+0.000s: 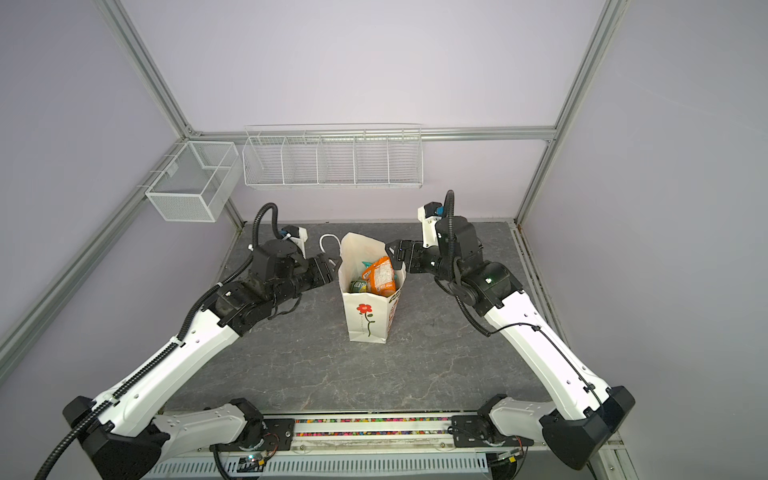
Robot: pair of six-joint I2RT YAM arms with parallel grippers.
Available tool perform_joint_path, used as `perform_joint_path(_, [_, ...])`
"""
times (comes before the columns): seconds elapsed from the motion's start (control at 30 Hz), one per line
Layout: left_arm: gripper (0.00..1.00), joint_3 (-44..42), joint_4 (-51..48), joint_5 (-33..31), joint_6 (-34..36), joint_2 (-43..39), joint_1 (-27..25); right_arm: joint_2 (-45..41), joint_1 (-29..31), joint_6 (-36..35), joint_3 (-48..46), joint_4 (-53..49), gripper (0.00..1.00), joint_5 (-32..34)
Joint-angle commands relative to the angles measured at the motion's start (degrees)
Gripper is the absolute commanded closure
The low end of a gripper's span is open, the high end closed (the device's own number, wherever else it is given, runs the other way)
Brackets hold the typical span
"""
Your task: Place the snacks into the paper bag
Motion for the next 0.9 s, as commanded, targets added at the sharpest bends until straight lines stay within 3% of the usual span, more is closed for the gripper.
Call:
perform_joint_path(0.0, [0.38,1.9,-2.2,-1.7,1.6,-1.7,-0.1,-2.1,-0.2,-1.6,-1.1,-0.1,0.07,0.9])
perform_joint_path(0.87, [0.38,-9.1,-2.0,-16.8,12.1,-16.1,-0.1,-14.8,-0.3,-12.5,-15.8,5.3,0.12,8.8])
